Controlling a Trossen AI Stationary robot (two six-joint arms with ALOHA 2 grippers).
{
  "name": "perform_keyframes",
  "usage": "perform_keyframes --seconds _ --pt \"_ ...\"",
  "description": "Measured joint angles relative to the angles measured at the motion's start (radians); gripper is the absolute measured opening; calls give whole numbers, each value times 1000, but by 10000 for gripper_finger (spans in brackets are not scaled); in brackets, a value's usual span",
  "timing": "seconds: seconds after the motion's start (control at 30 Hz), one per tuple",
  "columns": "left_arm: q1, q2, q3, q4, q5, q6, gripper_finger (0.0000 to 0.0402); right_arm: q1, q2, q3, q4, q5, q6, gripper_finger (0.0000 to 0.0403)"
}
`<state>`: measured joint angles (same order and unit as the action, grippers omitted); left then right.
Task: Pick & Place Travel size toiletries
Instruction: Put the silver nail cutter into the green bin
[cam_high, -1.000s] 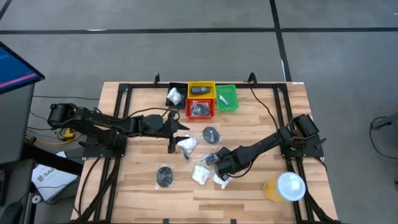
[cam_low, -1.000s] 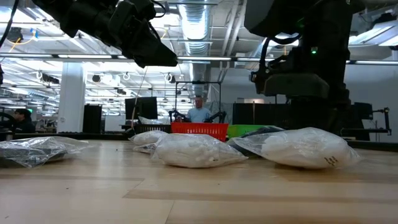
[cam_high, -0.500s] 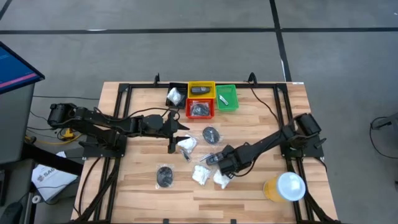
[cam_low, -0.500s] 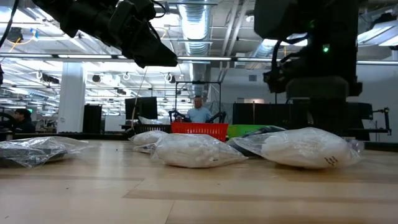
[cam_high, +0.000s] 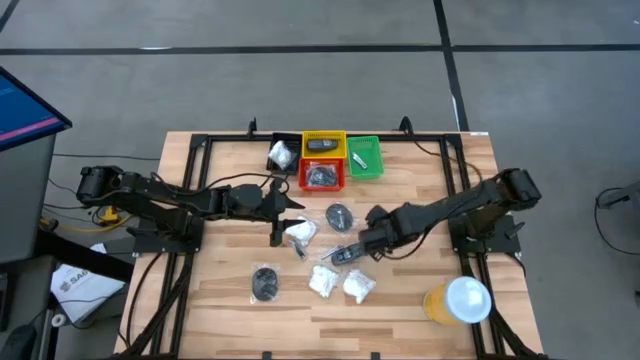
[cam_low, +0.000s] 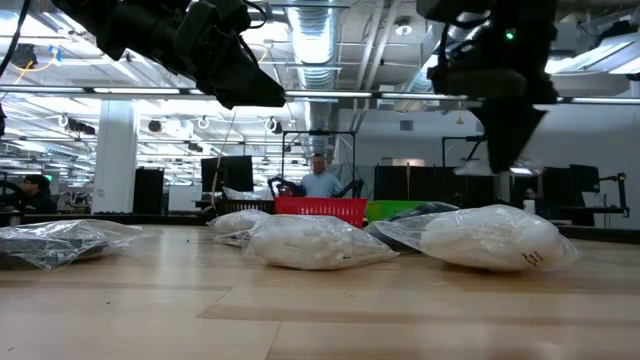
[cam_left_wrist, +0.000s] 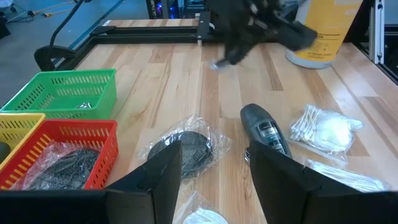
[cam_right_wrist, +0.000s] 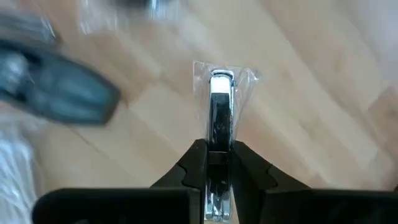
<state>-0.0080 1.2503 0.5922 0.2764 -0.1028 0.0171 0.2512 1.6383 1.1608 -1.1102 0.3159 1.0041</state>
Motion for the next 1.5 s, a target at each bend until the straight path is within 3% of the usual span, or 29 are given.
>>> perform_keyframes --seconds 0.23,0.67,1.2,1.5 --pt "0 0 0 0 0 0 177 -134 -86 -12 20 5 -131 37" --pt "0 0 0 0 0 0 177 -410 -101 -13 161 -6 -408 39" --pt "0 0 0 0 0 0 177 -720 -78 -14 409 -170 -634 40" --pt "0 0 0 1 -1 0 177 -839 21 -14 500 -247 -698 43"
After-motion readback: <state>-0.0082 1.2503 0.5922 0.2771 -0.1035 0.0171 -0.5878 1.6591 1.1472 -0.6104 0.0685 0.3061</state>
